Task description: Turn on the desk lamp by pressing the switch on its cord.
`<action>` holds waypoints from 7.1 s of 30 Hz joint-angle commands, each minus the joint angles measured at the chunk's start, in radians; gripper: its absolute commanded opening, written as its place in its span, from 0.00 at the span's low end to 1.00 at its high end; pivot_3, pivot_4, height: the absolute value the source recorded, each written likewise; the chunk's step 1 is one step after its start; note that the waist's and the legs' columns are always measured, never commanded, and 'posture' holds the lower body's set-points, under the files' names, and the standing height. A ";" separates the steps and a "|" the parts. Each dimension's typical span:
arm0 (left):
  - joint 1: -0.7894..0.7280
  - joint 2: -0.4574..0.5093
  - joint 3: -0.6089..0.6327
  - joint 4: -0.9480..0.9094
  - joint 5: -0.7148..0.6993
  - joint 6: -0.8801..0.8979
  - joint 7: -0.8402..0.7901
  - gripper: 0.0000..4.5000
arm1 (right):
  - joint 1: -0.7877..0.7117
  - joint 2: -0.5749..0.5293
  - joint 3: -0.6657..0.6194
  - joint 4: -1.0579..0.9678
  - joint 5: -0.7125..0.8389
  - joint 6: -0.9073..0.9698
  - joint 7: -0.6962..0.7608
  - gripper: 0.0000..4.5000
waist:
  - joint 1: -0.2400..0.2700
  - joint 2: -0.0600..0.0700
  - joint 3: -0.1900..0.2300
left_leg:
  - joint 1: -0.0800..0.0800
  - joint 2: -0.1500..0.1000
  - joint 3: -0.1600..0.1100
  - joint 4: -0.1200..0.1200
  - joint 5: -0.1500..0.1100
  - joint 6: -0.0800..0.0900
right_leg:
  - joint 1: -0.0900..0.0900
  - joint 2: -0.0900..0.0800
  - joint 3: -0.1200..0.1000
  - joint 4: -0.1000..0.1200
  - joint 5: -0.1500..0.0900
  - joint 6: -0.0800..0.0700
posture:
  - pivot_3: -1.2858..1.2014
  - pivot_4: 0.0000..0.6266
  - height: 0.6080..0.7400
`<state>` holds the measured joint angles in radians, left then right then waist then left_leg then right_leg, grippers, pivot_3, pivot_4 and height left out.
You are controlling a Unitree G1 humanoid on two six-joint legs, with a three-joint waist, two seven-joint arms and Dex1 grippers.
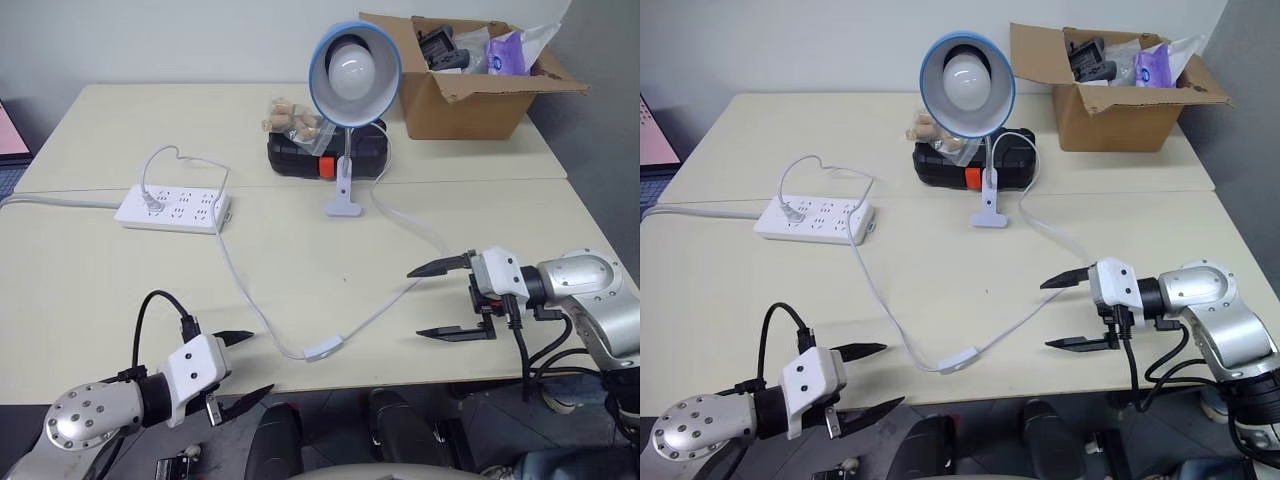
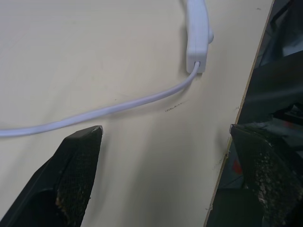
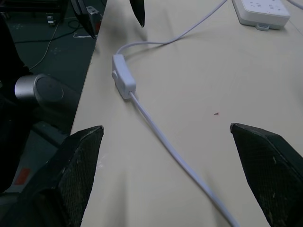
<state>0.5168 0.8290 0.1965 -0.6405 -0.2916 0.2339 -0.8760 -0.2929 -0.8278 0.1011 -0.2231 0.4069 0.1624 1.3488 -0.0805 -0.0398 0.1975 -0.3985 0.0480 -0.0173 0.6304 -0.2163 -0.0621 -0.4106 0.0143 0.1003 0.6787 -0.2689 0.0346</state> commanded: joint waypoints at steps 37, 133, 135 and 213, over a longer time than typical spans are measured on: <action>0.195 -0.068 0.131 -0.050 0.043 -0.251 -0.088 0.99 | -0.172 0.139 0.216 0.005 -0.128 0.049 -0.020 1.00 | -0.003 0.000 0.000 | 0.000 0.000 0.000 0.000 0.000 0.000 | 0.000 0.000 0.000 0.000 0.000 0.000 | 0.52 0.24 1.00; -0.616 -0.067 -0.175 0.268 -0.103 0.057 -0.136 1.00 | -0.474 0.346 0.356 0.112 -0.215 0.491 -0.203 0.08 | -0.002 0.000 0.000 | -0.003 0.000 -0.006 0.000 0.000 0.000 | -0.001 0.002 -0.004 0.001 0.003 0.005 | 0.52 0.24 1.00; -0.629 -0.066 -0.192 0.286 -0.100 0.053 -0.152 1.00 | -0.471 0.338 0.355 0.100 -0.217 0.485 -0.199 0.08 | -0.002 0.000 0.000 | -0.003 0.000 -0.006 -0.001 0.000 0.000 | -0.001 0.002 -0.004 0.001 0.003 0.005 | 0.52 0.24 1.00; -0.443 -0.050 -0.070 0.209 -0.036 -0.098 -0.135 0.72 | -0.535 0.411 0.425 0.615 -0.499 -0.111 -0.239 0.08 | -0.003 0.001 0.001 | -0.002 0.000 -0.006 -0.001 0.000 0.000 | -0.001 0.002 -0.004 0.001 0.003 0.005 | 0.52 0.24 1.00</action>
<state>0.0692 0.7648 0.0971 -0.3827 -0.3276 0.1442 -1.0268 -0.8045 -0.4279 0.5346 0.3591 -0.0794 0.1008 1.1195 -0.0833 -0.0392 0.1980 -0.4009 0.0480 -0.0230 0.6293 -0.2163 -0.0622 -0.4113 0.0160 0.0962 0.6800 -0.2663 0.0391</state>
